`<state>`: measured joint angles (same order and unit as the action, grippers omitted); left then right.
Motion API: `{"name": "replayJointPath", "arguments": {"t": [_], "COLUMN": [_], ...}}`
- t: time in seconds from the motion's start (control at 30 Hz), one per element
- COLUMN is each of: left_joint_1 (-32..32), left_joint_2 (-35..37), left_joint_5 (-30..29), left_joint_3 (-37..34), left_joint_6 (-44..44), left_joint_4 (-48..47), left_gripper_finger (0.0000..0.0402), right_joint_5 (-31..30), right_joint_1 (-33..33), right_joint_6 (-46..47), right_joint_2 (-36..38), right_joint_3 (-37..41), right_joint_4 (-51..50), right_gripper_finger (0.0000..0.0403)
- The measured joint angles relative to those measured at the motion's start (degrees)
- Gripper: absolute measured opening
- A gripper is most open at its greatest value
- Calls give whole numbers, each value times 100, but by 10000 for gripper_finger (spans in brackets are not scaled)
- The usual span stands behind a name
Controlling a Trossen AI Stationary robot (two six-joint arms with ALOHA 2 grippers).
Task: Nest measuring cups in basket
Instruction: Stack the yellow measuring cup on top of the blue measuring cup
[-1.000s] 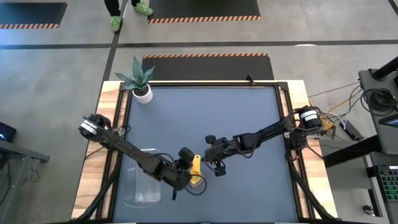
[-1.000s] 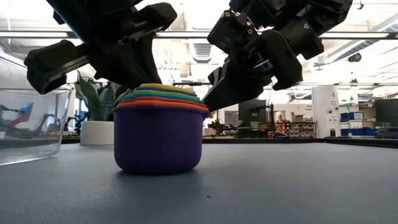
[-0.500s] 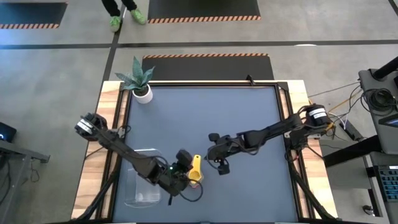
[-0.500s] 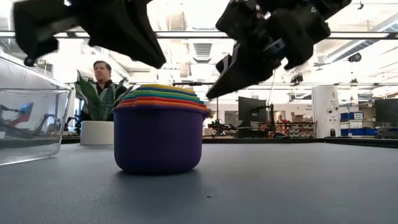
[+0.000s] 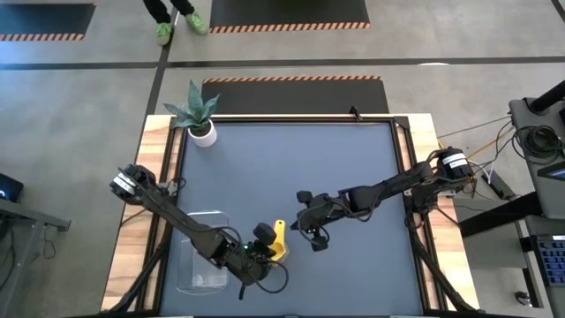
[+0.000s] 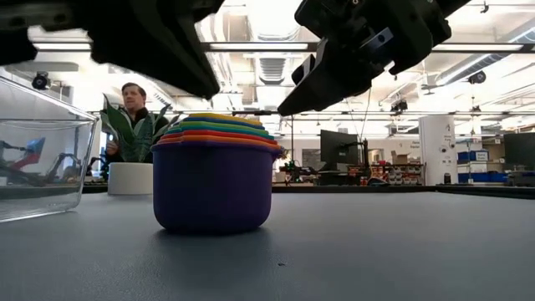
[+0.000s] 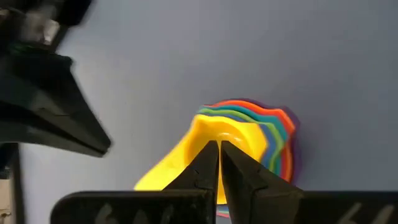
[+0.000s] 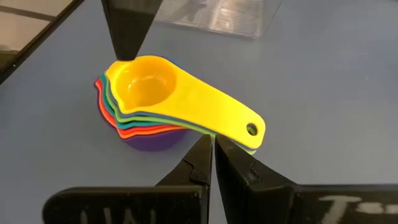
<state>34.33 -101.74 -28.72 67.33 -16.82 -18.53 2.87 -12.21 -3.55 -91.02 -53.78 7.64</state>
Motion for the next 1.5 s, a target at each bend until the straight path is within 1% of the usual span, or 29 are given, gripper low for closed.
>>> {"name": "replayJointPath", "arguments": {"t": [0.23, 0.43, 0.8, 0.97, 1.17, 1.5], "left_joint_1": [-2, -2, -2, -2, 0, -21], "left_joint_2": [-132, -148, -148, -148, -150, -266], "left_joint_5": [82, 88, 95, 233, 248, 252], "left_joint_3": [-49, -59, -42, 67, 193, 197], "left_joint_6": [491, 682, 688, 691, 732, 796], "left_joint_4": [-15, -24, -55, -263, -508, -441], "left_gripper_finger": [0, 0, 0, 0, 0, 0], "right_joint_5": [0, 0, 0, 0, 2, 4], "right_joint_1": [-31, -31, -31, -31, -31, -31], "right_joint_6": [-2, -4, -4, -6, -7, -28], "right_joint_2": [0, 0, 0, 0, 0, 0], "right_joint_3": [0, 0, 0, 0, 0, 0], "right_joint_4": [-13, -15, -17, -20, -51, -125], "right_gripper_finger": [9, 9, 9, 9, 9, 9]}}
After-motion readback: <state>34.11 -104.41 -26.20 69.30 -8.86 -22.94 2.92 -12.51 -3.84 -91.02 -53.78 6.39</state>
